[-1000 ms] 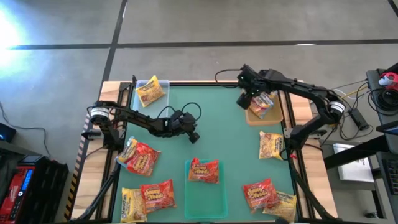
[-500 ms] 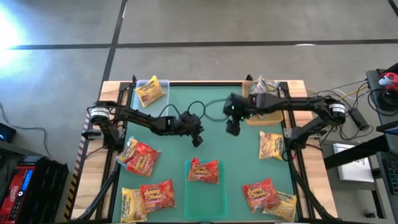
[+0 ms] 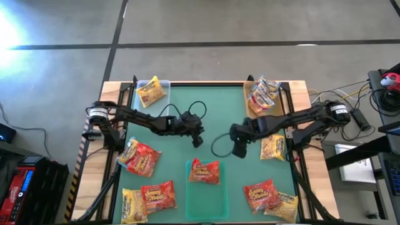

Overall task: Sort Maruchan noodles
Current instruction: Put the yellow noodle pack into the transparent bin

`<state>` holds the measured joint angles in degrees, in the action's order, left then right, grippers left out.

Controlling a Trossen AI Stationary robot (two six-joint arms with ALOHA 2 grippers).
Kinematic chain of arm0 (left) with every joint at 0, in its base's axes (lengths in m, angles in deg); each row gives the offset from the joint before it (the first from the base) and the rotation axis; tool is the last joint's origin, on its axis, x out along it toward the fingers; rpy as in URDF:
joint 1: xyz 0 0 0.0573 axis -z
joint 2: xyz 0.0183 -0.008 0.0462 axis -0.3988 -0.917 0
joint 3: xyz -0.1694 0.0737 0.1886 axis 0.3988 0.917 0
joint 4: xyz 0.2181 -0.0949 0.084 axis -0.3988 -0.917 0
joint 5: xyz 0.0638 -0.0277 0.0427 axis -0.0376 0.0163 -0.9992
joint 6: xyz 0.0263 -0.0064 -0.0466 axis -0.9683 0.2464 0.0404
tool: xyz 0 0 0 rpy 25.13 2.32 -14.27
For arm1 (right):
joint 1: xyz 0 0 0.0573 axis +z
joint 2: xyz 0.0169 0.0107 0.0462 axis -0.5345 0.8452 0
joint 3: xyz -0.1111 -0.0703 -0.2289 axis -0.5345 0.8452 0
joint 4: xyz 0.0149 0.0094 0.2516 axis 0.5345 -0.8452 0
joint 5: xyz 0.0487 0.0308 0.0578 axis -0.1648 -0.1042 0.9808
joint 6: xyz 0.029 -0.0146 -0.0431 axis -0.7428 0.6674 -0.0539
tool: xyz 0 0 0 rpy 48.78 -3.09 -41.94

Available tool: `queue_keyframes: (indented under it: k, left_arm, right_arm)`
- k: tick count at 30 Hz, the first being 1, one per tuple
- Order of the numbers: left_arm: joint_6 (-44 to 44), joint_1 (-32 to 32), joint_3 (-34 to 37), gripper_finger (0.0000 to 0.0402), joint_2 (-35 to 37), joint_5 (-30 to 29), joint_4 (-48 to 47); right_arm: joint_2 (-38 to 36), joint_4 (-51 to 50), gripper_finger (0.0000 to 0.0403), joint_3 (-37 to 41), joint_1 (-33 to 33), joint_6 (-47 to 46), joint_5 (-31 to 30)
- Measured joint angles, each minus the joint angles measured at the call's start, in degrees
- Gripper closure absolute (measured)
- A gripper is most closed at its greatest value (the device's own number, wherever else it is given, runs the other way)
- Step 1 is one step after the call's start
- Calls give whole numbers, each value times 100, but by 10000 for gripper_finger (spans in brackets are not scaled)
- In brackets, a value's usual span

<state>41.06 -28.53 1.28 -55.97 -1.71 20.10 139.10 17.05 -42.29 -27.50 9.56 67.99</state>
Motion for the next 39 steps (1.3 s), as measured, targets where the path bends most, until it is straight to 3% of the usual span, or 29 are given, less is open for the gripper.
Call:
queue_keyframes:
  k: [7, 16, 28, 39]
  left_arm:
    - [-450, 10, 11, 355, 23, -6, -6]
    - [-700, 10, 15, 355, 23, -46, 76]
    - [-675, 10, 16, 355, 23, -50, 77]
    - [-663, 10, 11, 355, 23, -55, 126]
  right_arm:
    - [-62, -1560, 197, 167, 871, -2531, -9]
    - [-136, -3201, 197, 179, 1448, -4162, 79]
    - [-542, -3492, 197, 1076, 1433, -4407, 219]
    - [-581, -3052, 197, 1081, 1431, -4310, 342]
